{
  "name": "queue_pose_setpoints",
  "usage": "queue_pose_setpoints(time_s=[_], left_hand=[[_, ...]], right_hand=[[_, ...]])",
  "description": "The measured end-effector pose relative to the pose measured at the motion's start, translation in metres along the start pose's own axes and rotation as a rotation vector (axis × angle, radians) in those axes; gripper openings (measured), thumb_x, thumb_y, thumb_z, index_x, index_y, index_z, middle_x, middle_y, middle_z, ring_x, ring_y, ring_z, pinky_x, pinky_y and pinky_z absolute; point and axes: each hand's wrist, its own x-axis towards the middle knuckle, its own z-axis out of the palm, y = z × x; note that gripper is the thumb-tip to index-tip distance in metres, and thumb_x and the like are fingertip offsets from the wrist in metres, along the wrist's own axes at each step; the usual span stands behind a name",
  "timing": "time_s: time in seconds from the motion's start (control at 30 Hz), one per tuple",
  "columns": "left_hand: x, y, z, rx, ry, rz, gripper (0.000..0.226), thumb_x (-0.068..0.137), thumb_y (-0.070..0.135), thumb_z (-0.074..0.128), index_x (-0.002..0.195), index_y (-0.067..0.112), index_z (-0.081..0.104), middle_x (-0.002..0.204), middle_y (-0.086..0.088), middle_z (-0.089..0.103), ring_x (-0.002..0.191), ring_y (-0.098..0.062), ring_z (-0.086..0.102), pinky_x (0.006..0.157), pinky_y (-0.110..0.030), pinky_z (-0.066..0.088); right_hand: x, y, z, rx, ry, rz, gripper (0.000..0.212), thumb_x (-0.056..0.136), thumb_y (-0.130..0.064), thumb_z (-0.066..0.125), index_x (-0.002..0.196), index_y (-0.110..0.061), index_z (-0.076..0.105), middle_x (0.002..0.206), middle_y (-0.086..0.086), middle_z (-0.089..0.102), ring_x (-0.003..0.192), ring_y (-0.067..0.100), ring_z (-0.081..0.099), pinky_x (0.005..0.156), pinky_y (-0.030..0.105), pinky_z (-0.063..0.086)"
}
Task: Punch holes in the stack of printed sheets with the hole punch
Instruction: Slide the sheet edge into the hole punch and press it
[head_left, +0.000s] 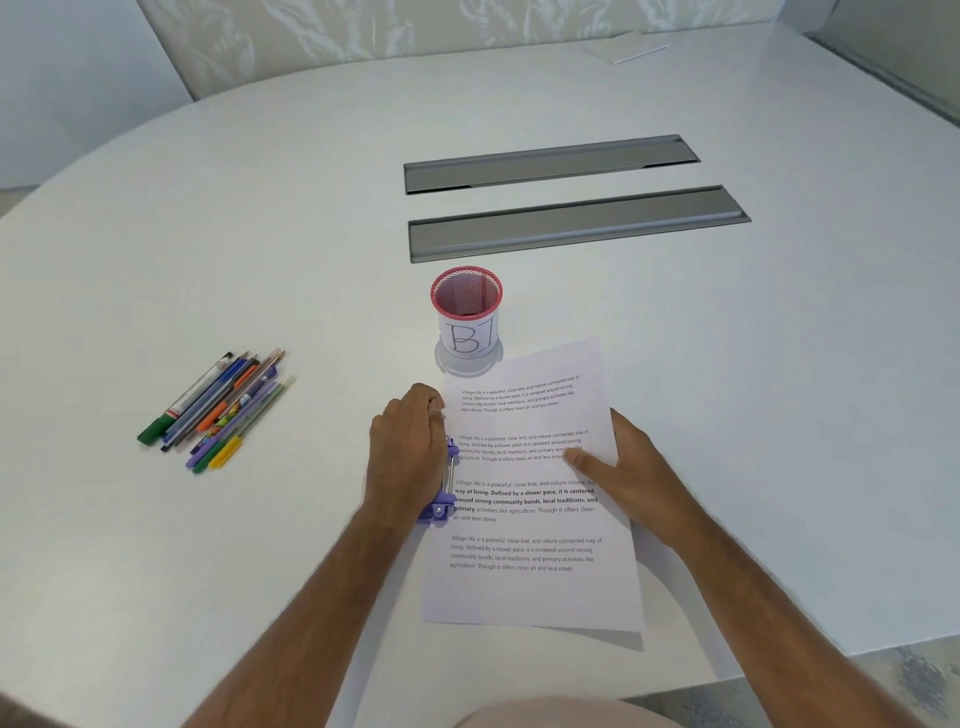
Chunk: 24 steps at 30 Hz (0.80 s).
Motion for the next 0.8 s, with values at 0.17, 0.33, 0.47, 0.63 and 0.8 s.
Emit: queue_pose_setpoints(time_s=[0.17,0.33,0.47,0.63,0.8], left_hand=[[0.002,0.000,-0.002,-0.001,-0.025,-0.011,0.018,0.101,0.010,0.041,0.089,0.019,0.052,0.074,0.006,0.059,0.070,-0.013,0.053,0.069,-0.039,0.038],[0.004,0.002,-0.003,-0.010,-0.038,-0.036,0.022,0.103,0.018,0.038,0.087,0.027,0.050,0.082,0.005,0.064,0.079,0.001,0.061,0.064,-0.028,0.041],[0.004,0.005,-0.003,-0.189,-0.084,-0.159,0.022,0.102,0.022,0.038,0.088,0.026,0.055,0.081,0.003,0.066,0.068,-0.004,0.068,0.062,-0.036,0.057],[0.006,0.003,-0.009,-0.402,-0.068,-0.214,0.021,0.107,0.014,0.049,0.090,0.015,0.061,0.093,-0.003,0.065,0.069,0.003,0.062,0.065,-0.011,0.047],[-0.015,-0.009,-0.017,-0.327,-0.104,-0.224,0.014,0.108,0.032,0.056,0.098,0.024,0.060,0.100,-0.003,0.064,0.075,-0.008,0.058,0.066,-0.022,0.051]], right_hand=[[-0.001,-0.002,-0.001,-0.015,-0.012,-0.004,0.044,0.101,-0.013,0.072,0.142,-0.017,0.059,0.133,-0.003,0.074,0.121,0.016,0.071,0.108,0.049,0.054],[-0.002,-0.003,-0.002,-0.021,-0.021,-0.003,0.045,0.101,-0.015,0.071,0.144,-0.017,0.057,0.135,-0.004,0.072,0.123,0.015,0.070,0.108,0.047,0.054],[-0.002,-0.004,-0.003,-0.034,-0.020,-0.001,0.043,0.101,-0.015,0.071,0.142,-0.017,0.058,0.133,-0.005,0.073,0.120,0.013,0.071,0.107,0.046,0.055],[-0.002,-0.004,-0.004,-0.036,-0.024,0.003,0.042,0.101,-0.015,0.071,0.142,-0.017,0.058,0.132,-0.006,0.073,0.120,0.012,0.071,0.107,0.046,0.055],[0.000,-0.001,-0.005,-0.043,-0.031,-0.006,0.043,0.102,-0.017,0.071,0.142,-0.018,0.057,0.134,-0.005,0.072,0.121,0.013,0.069,0.107,0.043,0.054]])
